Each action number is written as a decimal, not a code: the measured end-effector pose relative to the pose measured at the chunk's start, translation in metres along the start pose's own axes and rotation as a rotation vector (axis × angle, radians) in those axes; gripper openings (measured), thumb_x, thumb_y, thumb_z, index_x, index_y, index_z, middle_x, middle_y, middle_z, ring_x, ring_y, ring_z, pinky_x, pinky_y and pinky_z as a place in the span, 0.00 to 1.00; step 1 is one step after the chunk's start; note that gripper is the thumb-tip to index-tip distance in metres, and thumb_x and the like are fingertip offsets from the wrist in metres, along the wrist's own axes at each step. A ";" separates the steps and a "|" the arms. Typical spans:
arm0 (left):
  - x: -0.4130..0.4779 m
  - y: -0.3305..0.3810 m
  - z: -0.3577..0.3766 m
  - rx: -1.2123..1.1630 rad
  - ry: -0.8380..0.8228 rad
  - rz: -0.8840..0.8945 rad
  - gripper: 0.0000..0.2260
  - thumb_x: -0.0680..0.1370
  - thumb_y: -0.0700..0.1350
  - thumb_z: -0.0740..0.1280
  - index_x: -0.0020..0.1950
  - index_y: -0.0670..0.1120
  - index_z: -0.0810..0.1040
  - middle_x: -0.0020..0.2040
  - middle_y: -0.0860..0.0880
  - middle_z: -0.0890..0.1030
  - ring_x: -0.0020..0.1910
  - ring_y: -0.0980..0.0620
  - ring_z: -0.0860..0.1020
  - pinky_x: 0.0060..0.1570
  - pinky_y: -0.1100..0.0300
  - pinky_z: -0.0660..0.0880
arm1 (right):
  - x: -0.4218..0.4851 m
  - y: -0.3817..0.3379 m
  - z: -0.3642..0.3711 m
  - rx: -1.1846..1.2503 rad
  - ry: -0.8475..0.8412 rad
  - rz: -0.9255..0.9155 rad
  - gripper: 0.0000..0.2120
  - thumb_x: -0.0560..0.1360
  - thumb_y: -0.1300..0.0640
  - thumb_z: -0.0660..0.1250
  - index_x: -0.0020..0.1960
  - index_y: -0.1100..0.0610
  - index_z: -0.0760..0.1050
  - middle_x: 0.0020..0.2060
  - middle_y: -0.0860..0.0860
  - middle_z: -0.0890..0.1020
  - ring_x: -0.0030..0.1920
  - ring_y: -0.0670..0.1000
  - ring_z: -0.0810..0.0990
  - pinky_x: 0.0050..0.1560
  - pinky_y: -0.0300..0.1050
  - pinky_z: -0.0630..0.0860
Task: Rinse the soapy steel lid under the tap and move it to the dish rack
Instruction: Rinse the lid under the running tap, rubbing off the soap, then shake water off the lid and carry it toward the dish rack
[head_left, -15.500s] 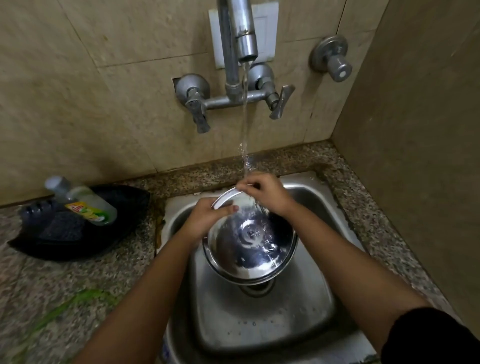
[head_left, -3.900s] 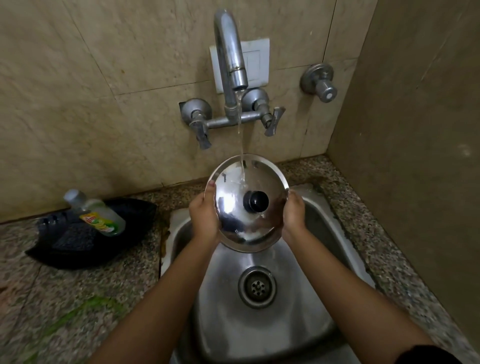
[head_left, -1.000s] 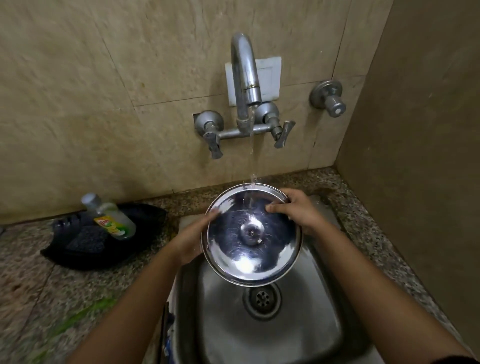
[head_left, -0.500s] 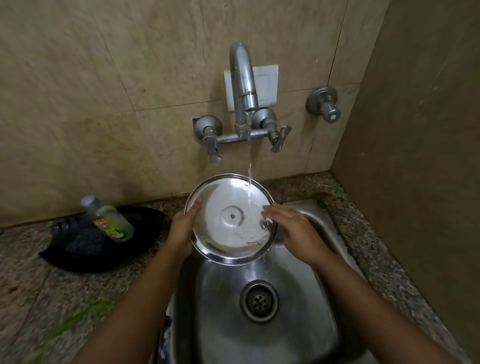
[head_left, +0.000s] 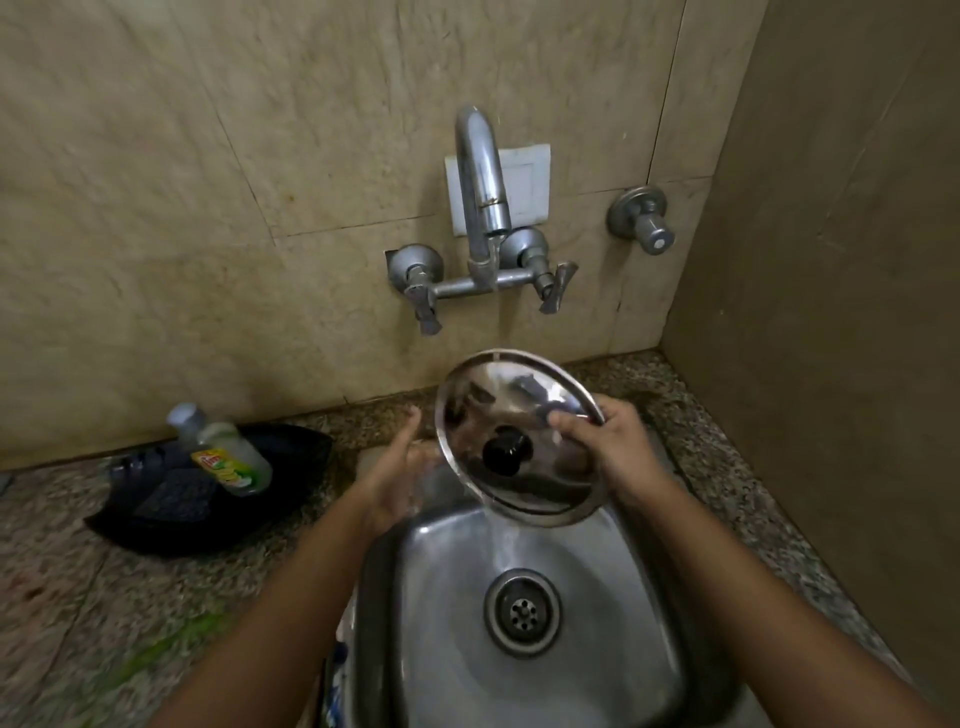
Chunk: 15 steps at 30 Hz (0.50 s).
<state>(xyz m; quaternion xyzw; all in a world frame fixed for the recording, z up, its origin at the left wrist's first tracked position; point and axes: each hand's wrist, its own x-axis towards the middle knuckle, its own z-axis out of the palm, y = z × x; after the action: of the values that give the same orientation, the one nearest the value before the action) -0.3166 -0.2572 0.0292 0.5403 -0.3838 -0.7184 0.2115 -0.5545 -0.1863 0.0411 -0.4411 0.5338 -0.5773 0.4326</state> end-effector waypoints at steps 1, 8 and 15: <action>0.001 -0.003 0.001 -0.037 0.006 0.045 0.30 0.77 0.66 0.52 0.56 0.44 0.81 0.48 0.48 0.85 0.54 0.49 0.80 0.46 0.53 0.73 | 0.005 0.000 -0.002 0.094 0.051 0.071 0.05 0.71 0.64 0.72 0.47 0.61 0.81 0.36 0.54 0.84 0.37 0.52 0.81 0.37 0.43 0.77; -0.008 0.004 0.010 -0.332 0.051 0.290 0.14 0.79 0.43 0.64 0.63 0.40 0.76 0.54 0.40 0.82 0.41 0.48 0.84 0.36 0.53 0.81 | 0.021 0.019 -0.008 0.368 0.033 0.363 0.21 0.70 0.60 0.73 0.61 0.64 0.75 0.55 0.63 0.82 0.53 0.62 0.81 0.52 0.61 0.79; -0.025 0.030 0.014 -0.189 0.241 0.394 0.10 0.78 0.47 0.66 0.53 0.42 0.80 0.51 0.38 0.83 0.46 0.40 0.82 0.48 0.47 0.79 | 0.063 -0.031 0.012 -0.023 0.188 0.045 0.20 0.75 0.50 0.68 0.64 0.55 0.73 0.54 0.49 0.80 0.51 0.45 0.79 0.45 0.37 0.74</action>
<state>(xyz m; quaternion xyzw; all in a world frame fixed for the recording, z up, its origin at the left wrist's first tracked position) -0.3248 -0.2533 0.0697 0.5147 -0.3849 -0.6263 0.4412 -0.5589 -0.2489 0.0757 -0.3778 0.5883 -0.6003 0.3883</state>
